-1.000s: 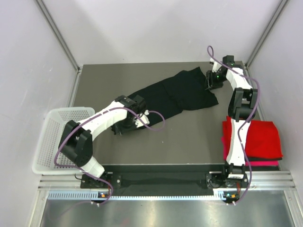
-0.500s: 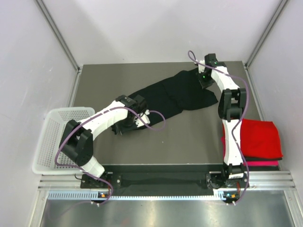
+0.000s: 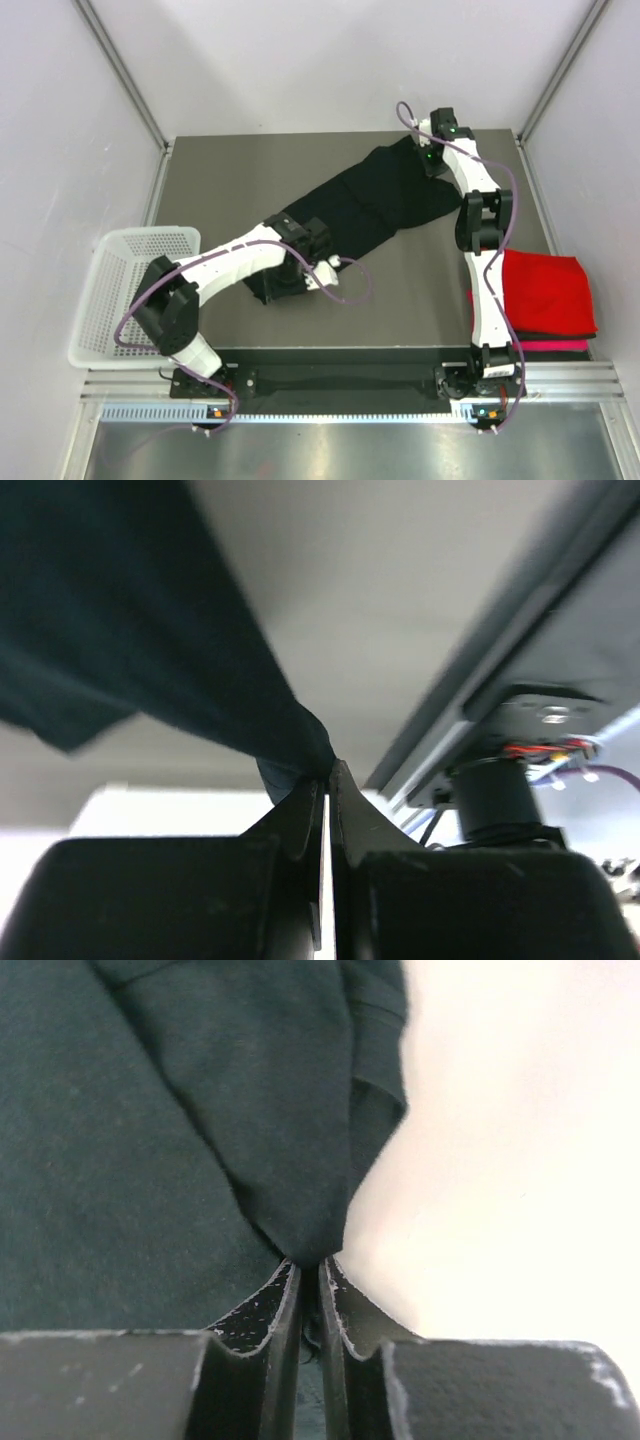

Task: Fold and stack the t-shirts
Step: Fold the tshirt

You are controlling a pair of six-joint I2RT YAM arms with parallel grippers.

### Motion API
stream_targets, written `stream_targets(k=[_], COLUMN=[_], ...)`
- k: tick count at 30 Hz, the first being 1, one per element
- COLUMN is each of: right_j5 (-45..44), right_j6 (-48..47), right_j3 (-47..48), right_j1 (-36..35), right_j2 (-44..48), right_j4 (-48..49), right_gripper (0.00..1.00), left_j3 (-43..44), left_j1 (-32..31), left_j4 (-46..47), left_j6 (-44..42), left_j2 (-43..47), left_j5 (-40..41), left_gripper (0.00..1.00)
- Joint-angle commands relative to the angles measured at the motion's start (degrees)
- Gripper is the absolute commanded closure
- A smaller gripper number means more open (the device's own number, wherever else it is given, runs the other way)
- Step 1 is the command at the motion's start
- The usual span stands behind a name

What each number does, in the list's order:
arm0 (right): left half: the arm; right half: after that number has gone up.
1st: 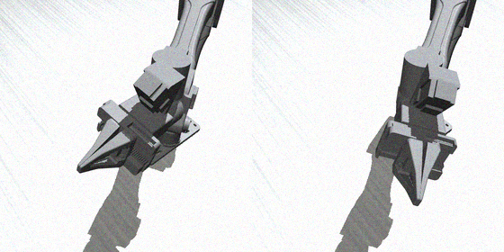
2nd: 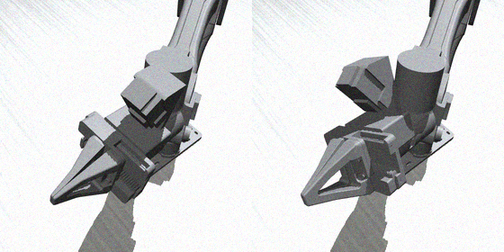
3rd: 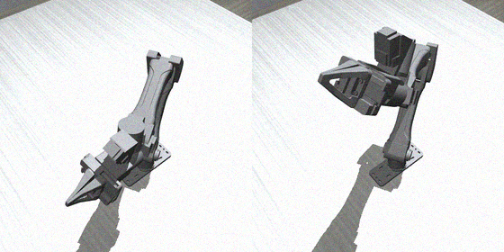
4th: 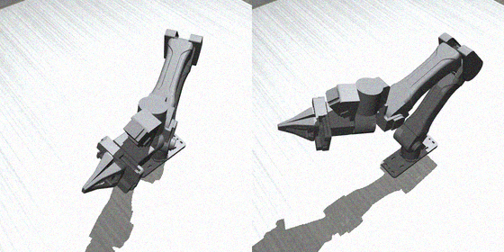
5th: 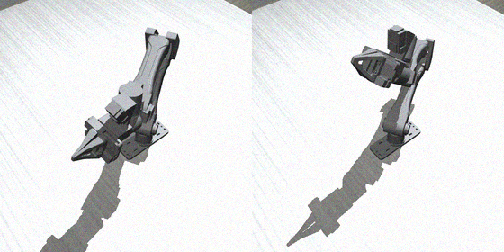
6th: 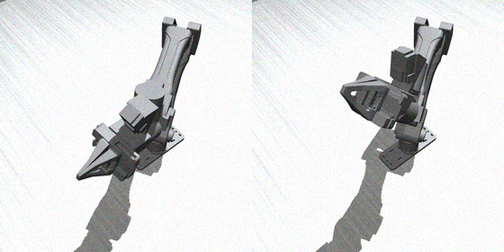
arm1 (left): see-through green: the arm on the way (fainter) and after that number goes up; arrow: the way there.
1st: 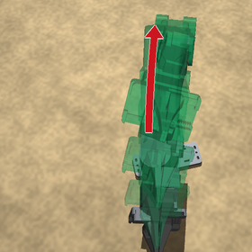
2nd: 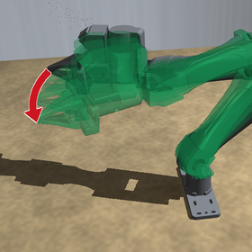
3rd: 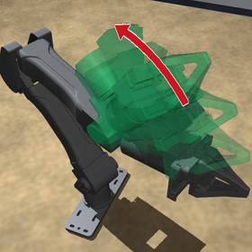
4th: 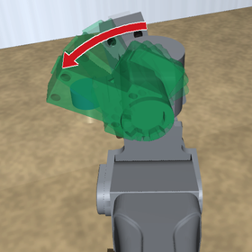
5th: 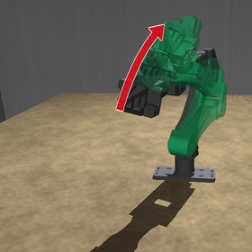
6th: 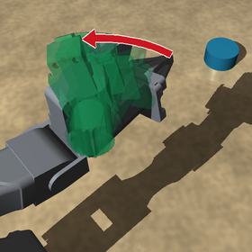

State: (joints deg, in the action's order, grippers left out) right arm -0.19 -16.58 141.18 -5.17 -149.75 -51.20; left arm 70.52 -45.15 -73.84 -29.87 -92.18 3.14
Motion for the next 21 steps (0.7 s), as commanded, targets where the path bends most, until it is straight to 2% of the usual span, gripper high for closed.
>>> stream_targets(k=[1,5,10,16,21], right_j5=[-5.9,-7.2,-9.0,-10.4,-11.4], right_j6=[-1.5,-1.6,-3.5,-4.4,-6.5], right_j3=[-3.3,-2.0,-0.4,1.0,2.5], right_j1=[-0.9,-1.4,-3.0,-5.8,-8.0], right_j2=[-2.3,-2.0,-3.5,-4.2,-5.5], right_j4=[10.6,16.9,23.6,30.8,35.6], right_gripper=[0.88,0.87,0.87,1.0,1.0], left_j3=[0.2,0.8,6.3,14.4,19.4], left_j1=[-5.0,-12.8,-18.9,-23.1,-26.6], left_j4=[-9.6,-10.8,-11.1,-10.1,-8.8], left_j6=[-2.1,-2.2,-2.0,-1.2,0.2], left_j2=[-0.7,-3.4,-7.7,-13.3,-16.8], left_j5=[-10.0,-14.0,-17.9,-20.7,-26.0], left_gripper=[1.0,1.0,1.0,1.0,0.91])
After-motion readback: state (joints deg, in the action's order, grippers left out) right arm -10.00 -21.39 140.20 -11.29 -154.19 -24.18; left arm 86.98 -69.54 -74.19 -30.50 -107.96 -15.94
